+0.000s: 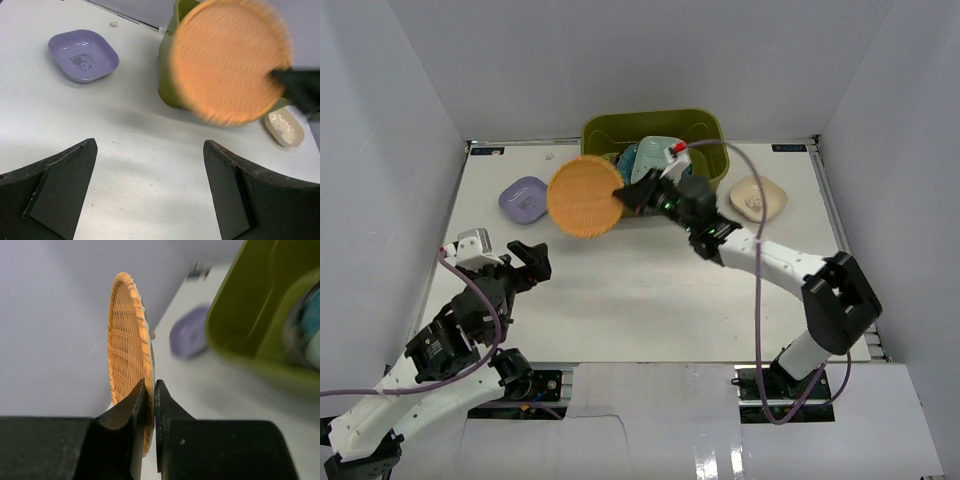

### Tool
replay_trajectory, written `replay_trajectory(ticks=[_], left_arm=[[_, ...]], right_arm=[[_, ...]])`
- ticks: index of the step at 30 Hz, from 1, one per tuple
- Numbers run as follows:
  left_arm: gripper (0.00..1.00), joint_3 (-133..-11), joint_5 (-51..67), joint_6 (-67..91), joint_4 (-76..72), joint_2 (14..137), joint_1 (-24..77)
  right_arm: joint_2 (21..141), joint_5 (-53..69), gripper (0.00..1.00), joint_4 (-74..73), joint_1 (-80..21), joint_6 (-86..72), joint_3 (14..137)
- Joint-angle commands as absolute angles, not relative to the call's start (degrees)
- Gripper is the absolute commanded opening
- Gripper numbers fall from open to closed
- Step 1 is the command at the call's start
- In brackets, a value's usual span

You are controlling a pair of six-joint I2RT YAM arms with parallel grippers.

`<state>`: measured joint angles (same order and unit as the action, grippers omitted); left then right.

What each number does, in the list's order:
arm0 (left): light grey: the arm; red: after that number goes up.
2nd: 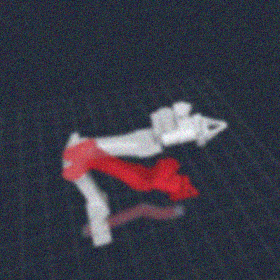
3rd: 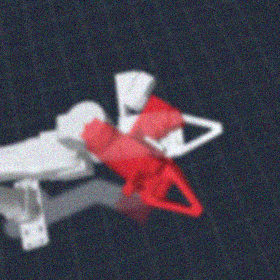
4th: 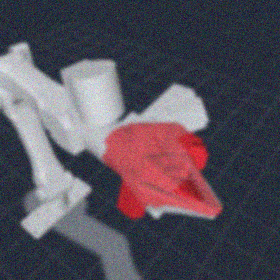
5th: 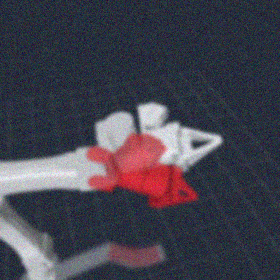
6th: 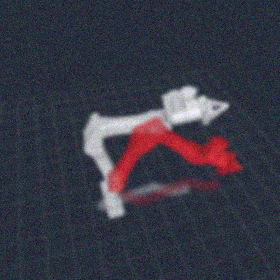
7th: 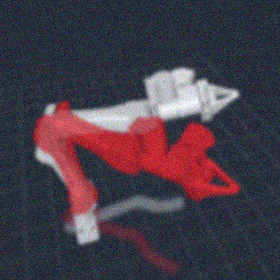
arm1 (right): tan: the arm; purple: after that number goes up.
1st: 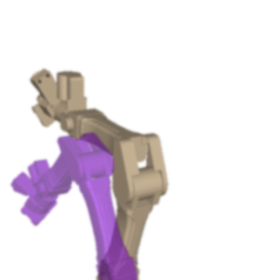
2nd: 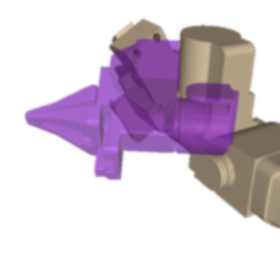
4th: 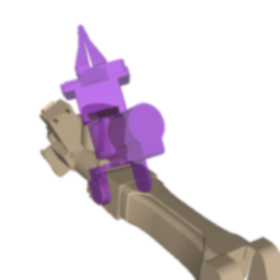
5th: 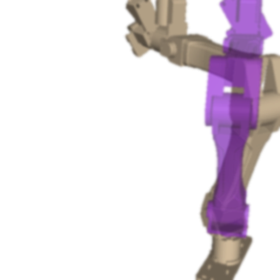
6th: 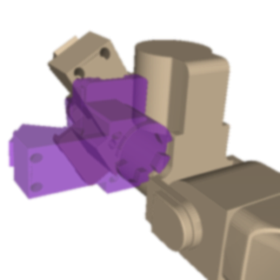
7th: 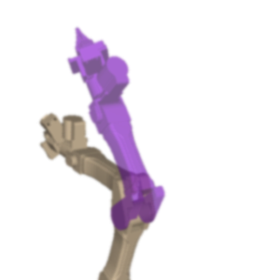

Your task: Place the plates into the plastic bin on the countertop

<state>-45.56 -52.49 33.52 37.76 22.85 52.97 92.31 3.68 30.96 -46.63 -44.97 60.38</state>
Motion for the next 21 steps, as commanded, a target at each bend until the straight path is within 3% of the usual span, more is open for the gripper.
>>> replay_trajectory(ticks=[1, 5, 9, 21], left_arm=[[0.98, -46.23, -53.35, 34.98, 38.93, 25.48, 52.38], [0.98, -47.46, -52.12, 37.26, 38.94, 30.04, 52.21], [0.98, -48.95, -49.58, 40.07, 38.68, 34.35, 51.77], [0.98, -52.99, -43.52, 42.27, 29.01, 53.51, 47.74]], right_arm=[[89.03, 4.74, 0.08, 27.35, -37.2, -37.44, 66.96], [96.57, 10.27, 0.08, 20.32, -25.08, -39.55, 79.6], [108.6, 14.76, 0.08, 13.55, -20.31, -40.95, 94.36], [113.38, 13.81, 0.11, 11.08, -16.79, -41.75, 93.96]])
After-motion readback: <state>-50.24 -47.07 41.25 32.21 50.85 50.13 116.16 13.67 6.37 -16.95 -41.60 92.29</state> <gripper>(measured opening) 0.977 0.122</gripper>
